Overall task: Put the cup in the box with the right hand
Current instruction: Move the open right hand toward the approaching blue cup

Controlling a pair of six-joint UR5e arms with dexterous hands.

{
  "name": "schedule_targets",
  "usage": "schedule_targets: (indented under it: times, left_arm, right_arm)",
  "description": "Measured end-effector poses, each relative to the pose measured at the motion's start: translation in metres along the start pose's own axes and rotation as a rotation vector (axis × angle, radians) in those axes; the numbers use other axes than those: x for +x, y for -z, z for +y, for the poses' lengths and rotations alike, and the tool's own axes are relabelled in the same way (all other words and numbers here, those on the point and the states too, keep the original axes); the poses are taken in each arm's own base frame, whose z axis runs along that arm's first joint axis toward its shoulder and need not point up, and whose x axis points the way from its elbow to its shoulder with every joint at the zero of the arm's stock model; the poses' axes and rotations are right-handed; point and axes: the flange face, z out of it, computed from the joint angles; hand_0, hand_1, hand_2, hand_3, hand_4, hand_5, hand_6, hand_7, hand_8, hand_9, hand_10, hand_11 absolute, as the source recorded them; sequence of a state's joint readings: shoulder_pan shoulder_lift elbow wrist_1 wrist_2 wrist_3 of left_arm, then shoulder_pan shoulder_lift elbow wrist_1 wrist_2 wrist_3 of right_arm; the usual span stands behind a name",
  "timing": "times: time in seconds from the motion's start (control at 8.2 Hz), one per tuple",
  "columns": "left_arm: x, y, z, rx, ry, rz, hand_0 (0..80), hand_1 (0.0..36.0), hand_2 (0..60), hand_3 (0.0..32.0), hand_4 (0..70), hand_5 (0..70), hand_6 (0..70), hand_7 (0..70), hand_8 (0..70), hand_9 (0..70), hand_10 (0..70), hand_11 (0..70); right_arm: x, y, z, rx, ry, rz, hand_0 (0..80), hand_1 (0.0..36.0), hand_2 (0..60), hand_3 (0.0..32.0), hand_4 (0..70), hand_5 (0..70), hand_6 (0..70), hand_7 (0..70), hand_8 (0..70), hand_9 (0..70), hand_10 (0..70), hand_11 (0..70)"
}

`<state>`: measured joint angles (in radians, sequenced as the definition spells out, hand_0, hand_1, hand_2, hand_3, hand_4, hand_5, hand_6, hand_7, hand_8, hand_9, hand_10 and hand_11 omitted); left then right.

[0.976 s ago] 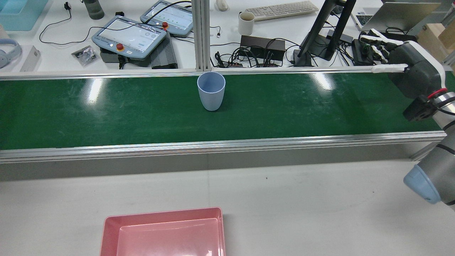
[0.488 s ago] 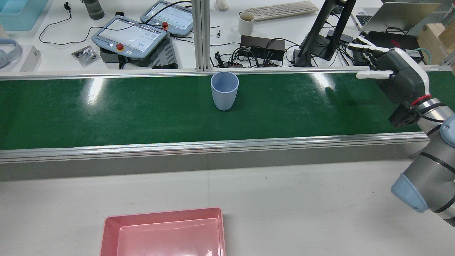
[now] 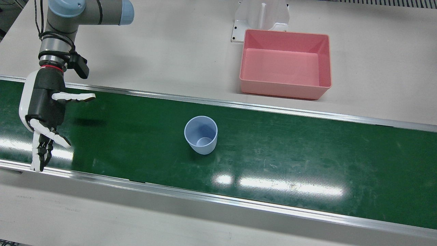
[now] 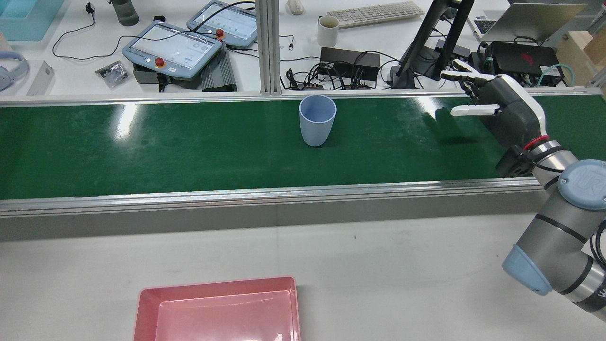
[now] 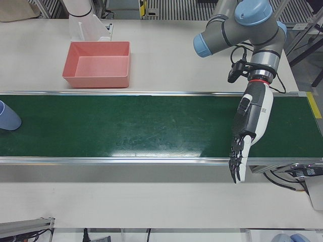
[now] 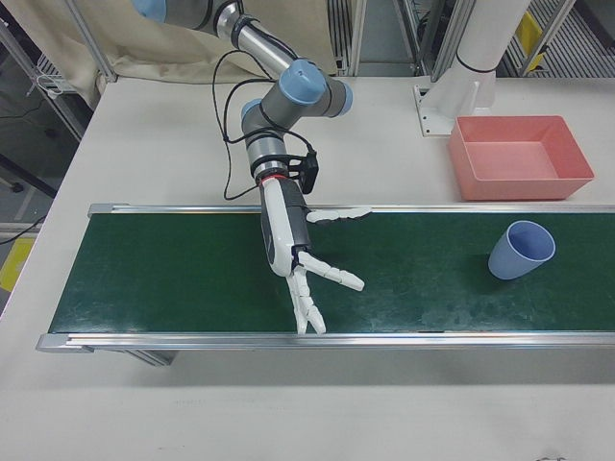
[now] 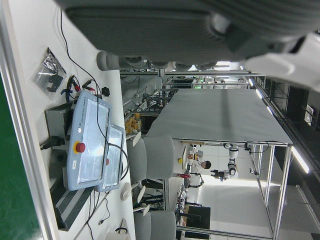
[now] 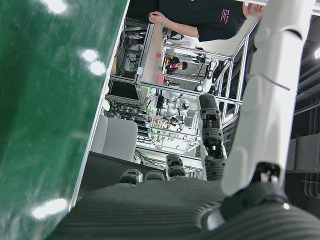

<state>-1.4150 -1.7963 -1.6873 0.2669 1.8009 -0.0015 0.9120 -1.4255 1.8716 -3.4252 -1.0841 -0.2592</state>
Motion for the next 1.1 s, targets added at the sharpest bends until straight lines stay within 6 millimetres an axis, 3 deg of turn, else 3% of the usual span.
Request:
schedule_targets:
  times: [0.37, 1.1]
  left_arm:
    - [0.000, 0.000, 0.000, 0.000, 0.000, 0.000, 0.0, 0.0, 0.0, 0.0, 0.0, 0.0, 0.0, 0.0, 0.0, 0.0, 0.0, 0.0]
    - [0.000, 0.000, 0.000, 0.000, 0.000, -0.001, 0.0, 0.0, 0.0, 0.0, 0.0, 0.0, 0.0, 0.0, 0.0, 0.0, 0.0, 0.0]
  right_arm:
    - [0.009, -0.002, 0.007, 0.007, -0.002, -0.007, 56.6, 20.3, 4.0, 0.0, 31.1, 4.4, 4.7, 17.2, 0.0, 2.0, 1.1, 3.7]
    - [0.027, -0.002, 0.015, 0.003, -0.011, 0.006, 56.2, 20.2, 4.9, 0.0, 31.7, 4.3, 4.8, 17.6, 0.0, 2.1, 1.1, 3.6]
